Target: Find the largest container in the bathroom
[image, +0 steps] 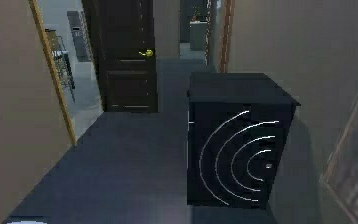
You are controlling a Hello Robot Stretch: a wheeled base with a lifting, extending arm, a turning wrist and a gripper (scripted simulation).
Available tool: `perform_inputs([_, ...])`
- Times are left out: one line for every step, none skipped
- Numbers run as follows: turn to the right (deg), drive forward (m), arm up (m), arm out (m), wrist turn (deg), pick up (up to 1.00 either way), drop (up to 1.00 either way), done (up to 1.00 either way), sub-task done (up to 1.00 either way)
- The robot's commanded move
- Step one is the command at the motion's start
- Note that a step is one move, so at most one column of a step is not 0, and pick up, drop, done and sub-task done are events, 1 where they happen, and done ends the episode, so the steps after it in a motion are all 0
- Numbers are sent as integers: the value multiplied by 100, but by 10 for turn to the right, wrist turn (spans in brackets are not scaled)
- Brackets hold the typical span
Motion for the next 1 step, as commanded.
perform_inputs([0, 65, 0, 0, 0, 0, 0, 0, 0])
